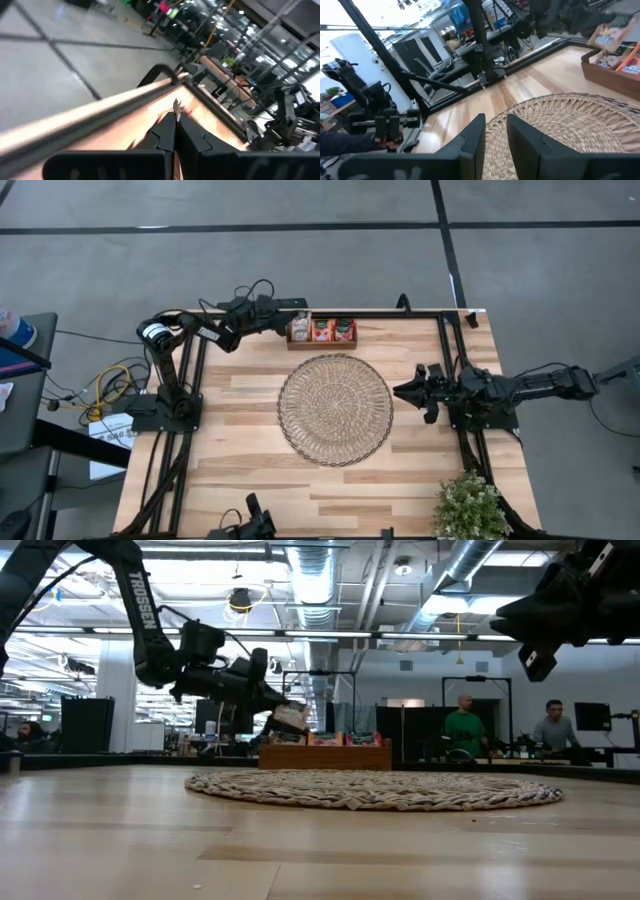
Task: Pick & Place Tea
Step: Put the brown tea bag into the left section of the wooden organizer
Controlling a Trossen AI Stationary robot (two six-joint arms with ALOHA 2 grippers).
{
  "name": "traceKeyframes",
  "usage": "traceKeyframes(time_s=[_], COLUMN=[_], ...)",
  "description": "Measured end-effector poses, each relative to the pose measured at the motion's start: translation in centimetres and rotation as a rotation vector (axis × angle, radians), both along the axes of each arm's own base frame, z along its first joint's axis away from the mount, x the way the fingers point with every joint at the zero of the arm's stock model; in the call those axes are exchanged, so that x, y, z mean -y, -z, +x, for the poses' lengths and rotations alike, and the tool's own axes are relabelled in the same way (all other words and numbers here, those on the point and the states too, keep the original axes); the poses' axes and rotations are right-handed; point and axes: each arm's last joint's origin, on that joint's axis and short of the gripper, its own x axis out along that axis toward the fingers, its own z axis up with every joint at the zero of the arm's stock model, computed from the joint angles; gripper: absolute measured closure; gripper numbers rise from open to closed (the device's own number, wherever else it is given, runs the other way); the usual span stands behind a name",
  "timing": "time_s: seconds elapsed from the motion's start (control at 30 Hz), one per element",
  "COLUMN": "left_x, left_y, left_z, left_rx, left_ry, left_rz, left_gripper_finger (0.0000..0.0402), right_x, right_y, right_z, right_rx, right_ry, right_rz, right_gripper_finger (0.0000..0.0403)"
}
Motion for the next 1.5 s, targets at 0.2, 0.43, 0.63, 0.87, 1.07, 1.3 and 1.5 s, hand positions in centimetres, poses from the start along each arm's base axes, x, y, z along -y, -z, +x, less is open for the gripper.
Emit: traceKeyframes(time_s=[0.2,0.43,0.63,0.87,1.07,1.3,1.5], left_x=[-0.5,-0.4,-0.7,-0.7,-0.6,-0.7,-0.7], left_y=[-0.5,0.6,0.9,1.2,1.3,1.3,1.3], left_z=[0.4,0.3,-0.1,-0.2,-0.2,-0.2,-0.2], left_rx=[-0.032,-0.130,-0.152,-0.173,-0.181,-0.185,-0.190], left_ry=[0.005,0.015,0.002,0.001,0.000,-0.022,-0.045], left_rz=[0.081,0.035,0.018,-0.007,-0.017,-0.015,-0.011], left_gripper_finger=[0.0401,0.0401,0.0401,0.0401,0.0401,0.0401,0.0401], right_x=[0.2,0.2,0.2,0.2,0.2,0.2,0.2], right_y=[0.2,0.2,0.2,0.1,0.1,0.1,0.1], right_z=[0.0,0.0,0.0,0.0,0.0,0.0,0.0], right_rx=[-0.017,-0.023,-0.023,-0.014,-0.014,-0.015,-0.015], right_ry=[-0.010,-0.011,-0.011,-0.011,-0.010,-0.010,-0.009], right_rz=[0.009,0.009,0.009,0.010,0.013,0.021,0.021], right_gripper_finger=[0.0333,0.0333,0.0333,0.0333,0.0333,0.0333,0.0333])
